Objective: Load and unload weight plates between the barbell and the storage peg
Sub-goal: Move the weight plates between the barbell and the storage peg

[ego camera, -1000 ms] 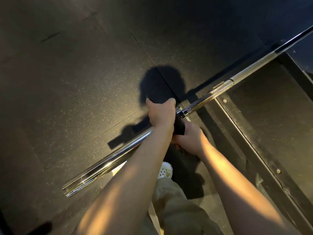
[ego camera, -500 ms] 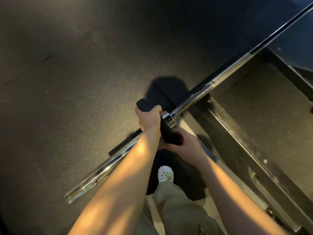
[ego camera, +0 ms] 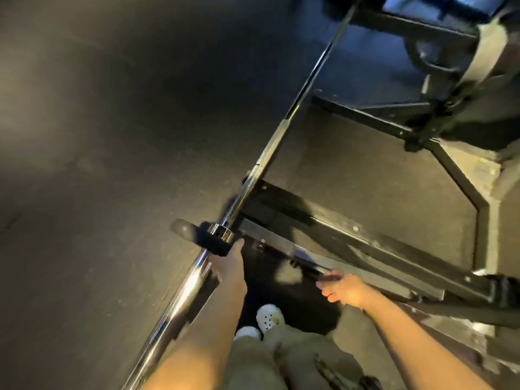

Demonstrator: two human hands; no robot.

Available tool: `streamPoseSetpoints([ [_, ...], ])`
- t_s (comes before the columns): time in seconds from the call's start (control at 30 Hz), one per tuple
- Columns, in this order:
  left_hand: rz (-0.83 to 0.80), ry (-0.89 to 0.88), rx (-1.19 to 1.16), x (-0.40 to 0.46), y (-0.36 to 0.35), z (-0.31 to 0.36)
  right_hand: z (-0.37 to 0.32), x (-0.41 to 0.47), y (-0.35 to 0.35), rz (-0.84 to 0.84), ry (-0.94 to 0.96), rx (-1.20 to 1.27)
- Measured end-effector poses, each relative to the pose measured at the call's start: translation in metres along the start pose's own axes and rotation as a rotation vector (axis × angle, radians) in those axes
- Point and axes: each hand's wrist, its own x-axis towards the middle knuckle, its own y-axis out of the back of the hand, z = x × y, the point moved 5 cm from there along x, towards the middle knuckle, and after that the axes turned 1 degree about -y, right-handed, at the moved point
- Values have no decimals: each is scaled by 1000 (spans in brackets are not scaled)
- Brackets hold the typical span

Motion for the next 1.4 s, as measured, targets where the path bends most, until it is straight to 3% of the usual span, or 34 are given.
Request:
streamPoseSetpoints([
  [0.2,-360,152,312,-48,-13,-46,23,-45,2,114,57,315],
  [0.43,-750,-300,899,-99,-62,-61,93,-100,-5,199,-9,543],
  [0.63,-1129,-606,1158,-228,-138,-118,191,-179,37,475,2,973],
  [0.77,-1299,-776,1178,-339,-191,-179,279,-249,83,764,27,1324],
  [0.87,-1444,-853,1239,-412,-220,-239,347,-298,115,961,66,1420],
  [1.07,-1780,-757,1078,-569,-246,-357,500,-398,165,1252,118,1646],
  [1.23,-1908,-809,884,-683,-273,-392,577,-476,215,1443,196,1595],
  [1.4,-2009,-1073,569,-789,-305,-376,606,-537,280,1560,362,1531],
])
